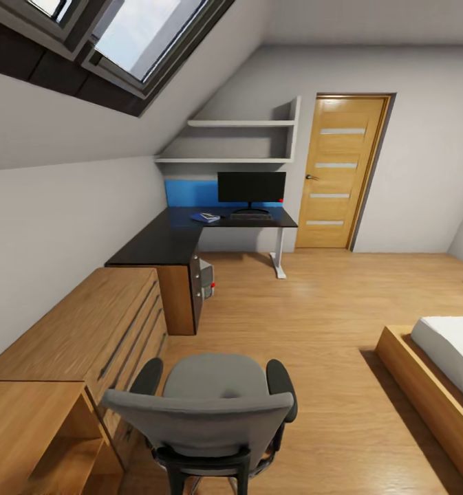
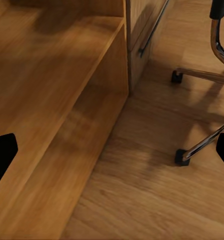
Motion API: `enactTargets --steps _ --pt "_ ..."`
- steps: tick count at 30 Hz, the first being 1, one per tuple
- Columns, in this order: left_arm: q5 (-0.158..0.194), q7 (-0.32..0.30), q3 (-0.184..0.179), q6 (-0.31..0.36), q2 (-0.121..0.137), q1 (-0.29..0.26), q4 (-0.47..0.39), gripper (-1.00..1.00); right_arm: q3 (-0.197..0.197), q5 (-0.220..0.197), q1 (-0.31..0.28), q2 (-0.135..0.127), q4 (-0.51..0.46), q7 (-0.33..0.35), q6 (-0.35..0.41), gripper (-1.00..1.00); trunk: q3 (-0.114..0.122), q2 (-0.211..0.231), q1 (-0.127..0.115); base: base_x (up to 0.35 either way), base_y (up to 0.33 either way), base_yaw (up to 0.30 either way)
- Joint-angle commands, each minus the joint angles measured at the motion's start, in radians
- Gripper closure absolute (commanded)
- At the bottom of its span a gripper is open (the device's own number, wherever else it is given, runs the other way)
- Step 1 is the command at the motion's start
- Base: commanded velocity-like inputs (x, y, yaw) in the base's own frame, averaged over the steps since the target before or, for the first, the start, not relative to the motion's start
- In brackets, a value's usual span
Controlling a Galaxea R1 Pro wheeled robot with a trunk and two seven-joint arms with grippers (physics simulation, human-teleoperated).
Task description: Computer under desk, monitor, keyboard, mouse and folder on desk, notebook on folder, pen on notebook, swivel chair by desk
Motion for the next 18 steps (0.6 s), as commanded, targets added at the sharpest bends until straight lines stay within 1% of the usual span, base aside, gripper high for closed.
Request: enactTargets --steps 1,5,13,18 --pt "0.009 0.003 -0.006 -0.001 0.0 0.001 -0.002 -1.0 0.009 -0.01 -0.001 0.0 0.002 0.0 -0.004 -1.0 -0.001 -0.001 0.0 0.0 0.006 0.043" --pt "0.009 0.003 -0.006 -0.001 0.0 0.001 -0.002 -1.0 0.009 -0.009 -0.001 0.0 0.002 0.0 -0.004 -1.0 -0.001 -0.001 0.0 -0.026 0.077 0.025" --pt "0.009 0.003 -0.006 -0.001 0.0 0.001 -0.002 -1.0 0.009 -0.009 -0.001 0.0 0.002 0.0 -0.004 -1.0 -0.001 -0.001 0.0 -0.075 0.201 0.007" --pt "0.009 0.003 -0.006 -0.001 0.0 0.0 -0.002 -1.0 0.009 -0.009 -0.001 0.0 0.002 0.0 -0.004 -1.0 -0.001 -0.001 0.0 -0.031 0.081 0.002"
